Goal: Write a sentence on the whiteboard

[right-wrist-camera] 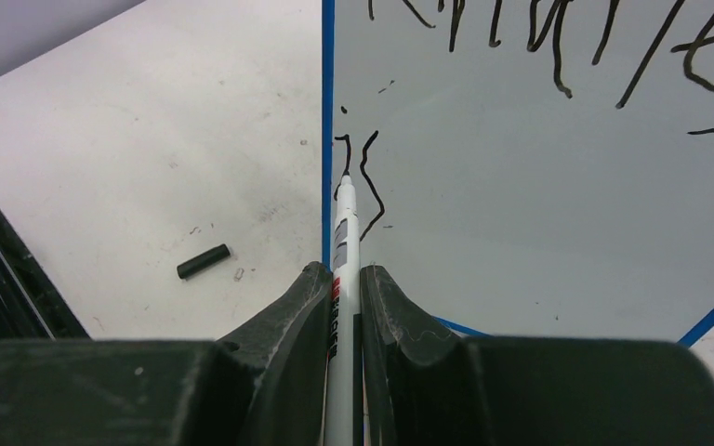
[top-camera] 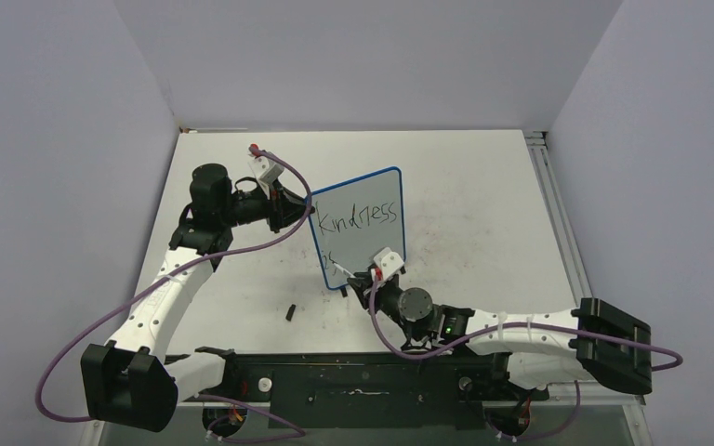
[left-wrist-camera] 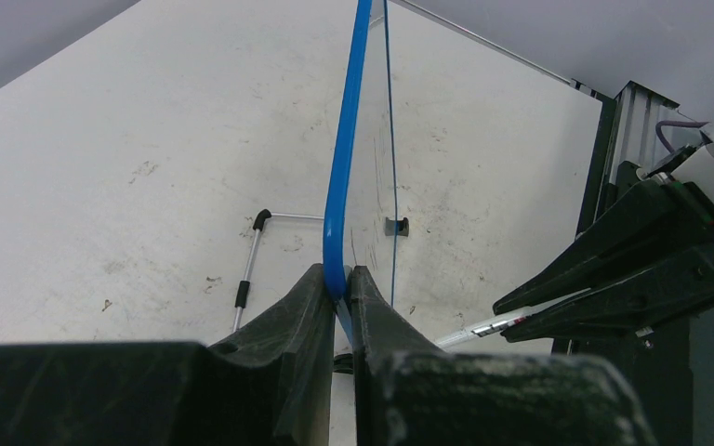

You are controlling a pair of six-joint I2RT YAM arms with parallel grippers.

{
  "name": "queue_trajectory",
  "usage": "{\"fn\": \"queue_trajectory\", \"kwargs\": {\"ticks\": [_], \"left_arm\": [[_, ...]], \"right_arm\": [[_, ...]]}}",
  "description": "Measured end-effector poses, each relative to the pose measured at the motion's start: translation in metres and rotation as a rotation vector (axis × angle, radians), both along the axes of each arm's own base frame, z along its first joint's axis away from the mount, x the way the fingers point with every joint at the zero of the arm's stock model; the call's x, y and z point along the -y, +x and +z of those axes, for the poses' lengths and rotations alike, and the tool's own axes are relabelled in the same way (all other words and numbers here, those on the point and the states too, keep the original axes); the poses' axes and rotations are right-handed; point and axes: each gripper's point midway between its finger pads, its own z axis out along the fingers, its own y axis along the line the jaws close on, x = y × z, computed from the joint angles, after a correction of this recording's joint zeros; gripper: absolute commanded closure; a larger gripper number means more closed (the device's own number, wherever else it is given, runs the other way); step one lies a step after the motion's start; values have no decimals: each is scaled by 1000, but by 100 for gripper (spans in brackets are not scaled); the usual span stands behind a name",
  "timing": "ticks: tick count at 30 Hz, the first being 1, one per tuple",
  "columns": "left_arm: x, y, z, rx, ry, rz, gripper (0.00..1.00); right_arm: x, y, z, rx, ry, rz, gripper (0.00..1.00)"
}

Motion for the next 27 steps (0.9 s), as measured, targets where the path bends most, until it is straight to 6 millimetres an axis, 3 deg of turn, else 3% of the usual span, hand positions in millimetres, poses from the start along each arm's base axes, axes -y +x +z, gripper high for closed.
{"fn": "queue_trajectory", "kwargs": {"ticks": [5, 15, 27], "left_arm": [[0, 0, 0, 0, 0, 0, 100], [0, 0, 0, 0, 0, 0, 100], [0, 0, 0, 0, 0, 0, 100]], "right_arm": [[7, 2, 6, 4, 2, -9, 95], [32, 24, -5, -8, -32, -82, 95], [34, 29, -5, 1, -36, -88, 95]]}}
